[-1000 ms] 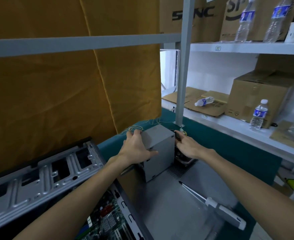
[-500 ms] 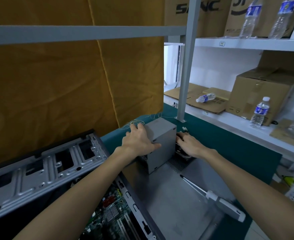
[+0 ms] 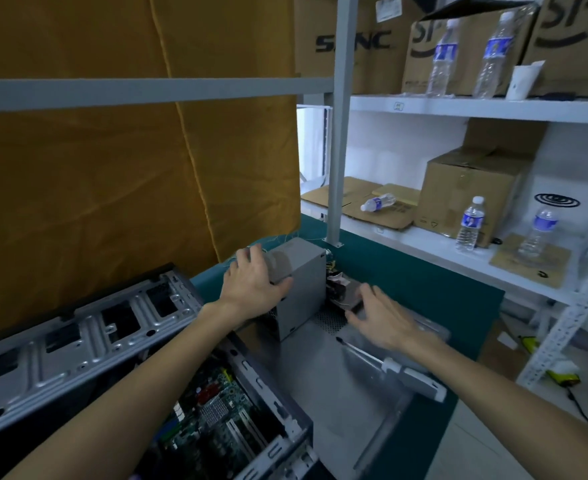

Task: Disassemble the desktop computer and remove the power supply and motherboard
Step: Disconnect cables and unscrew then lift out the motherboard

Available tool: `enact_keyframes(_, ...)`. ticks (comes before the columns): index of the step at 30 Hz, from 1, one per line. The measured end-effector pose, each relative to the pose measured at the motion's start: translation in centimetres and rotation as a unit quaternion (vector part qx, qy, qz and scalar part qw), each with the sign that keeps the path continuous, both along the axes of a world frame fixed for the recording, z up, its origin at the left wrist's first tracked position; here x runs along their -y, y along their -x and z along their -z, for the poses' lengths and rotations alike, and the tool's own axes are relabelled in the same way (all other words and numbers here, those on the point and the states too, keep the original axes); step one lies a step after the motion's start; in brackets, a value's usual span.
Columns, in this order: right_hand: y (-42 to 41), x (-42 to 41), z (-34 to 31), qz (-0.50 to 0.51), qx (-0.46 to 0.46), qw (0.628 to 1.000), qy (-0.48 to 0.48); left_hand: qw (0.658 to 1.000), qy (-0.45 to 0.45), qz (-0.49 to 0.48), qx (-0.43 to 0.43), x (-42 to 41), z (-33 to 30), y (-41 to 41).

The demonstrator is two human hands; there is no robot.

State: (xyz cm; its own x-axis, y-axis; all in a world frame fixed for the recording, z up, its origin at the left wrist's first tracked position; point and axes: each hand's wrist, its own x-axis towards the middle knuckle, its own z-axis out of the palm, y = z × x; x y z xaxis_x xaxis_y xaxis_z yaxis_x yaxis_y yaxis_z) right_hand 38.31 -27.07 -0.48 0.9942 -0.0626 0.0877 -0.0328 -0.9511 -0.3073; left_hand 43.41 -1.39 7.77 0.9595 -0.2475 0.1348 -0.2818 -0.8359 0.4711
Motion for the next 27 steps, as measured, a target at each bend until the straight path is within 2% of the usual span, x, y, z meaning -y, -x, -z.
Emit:
enact_keyframes(2,2.2,-0.1,-0.1,-0.007,-0.118,0.992,0.037,0.999,0.028,0.02,-0.014,-1.2,-0.3,1.7)
enact_keyframes(4,4.1,-0.3,0.1,-0.014,-0.176,0.977,0.116,0.998,0.013,0.053,-0.021,-2.7,-0.4,3.5)
enact_keyframes(7,5.9,-0.9,0.6,-0.001,-0.154,0.976,0.157,0.993,-0.032,0.115,-0.001,-5.2,-0.3,5.9)
enact_keyframes(11,8.3,-1.8,1.0,0.0,-0.148,0.97,0.191,0.99,-0.035,0.134,0.034,-8.1,0.0,9.2)
enact_keyframes(13,9.3,-2.4,0.5,0.014,-0.115,0.983,0.144,0.988,-0.05,0.14,0.044,-9.6,0.2,10.8)
enact_keyframes(15,10.2,-3.4,-0.9,0.036,-0.053,0.998,0.006,0.985,-0.07,0.146,0.057,-11.3,0.4,12.3)
enact_keyframes(18,11.5,-6.9,-4.6,0.013,0.028,0.974,-0.223,0.984,-0.091,0.13,0.076,-14.4,0.7,13.7)
enact_keyframes(20,12.5,-10.0,-7.1,-0.01,0.061,0.959,-0.278,0.983,-0.132,0.104,0.079,-16.3,0.8,14.1)
enact_keyframes(21,12.9,-11.6,-8.0,-0.03,0.067,0.96,-0.27,0.981,-0.156,0.088,0.079,-17.2,0.9,14.2)
enact_keyframes(23,13.7,-14.8,-9.3,-0.08,0.067,0.977,-0.184,0.973,-0.206,0.056,0.087,-18.8,1.2,14.3)
enact_keyframes(25,14.3,-17.6,-9.8,-0.1,0.081,0.991,-0.033,0.965,-0.245,0.03,0.084,-20.3,1.2,14.4)
enact_keyframes(27,14.4,-19.3,-9.7,-0.09,0.11,0.984,0.111,0.961,-0.265,0.01,0.074,-21.6,0.8,14.4)
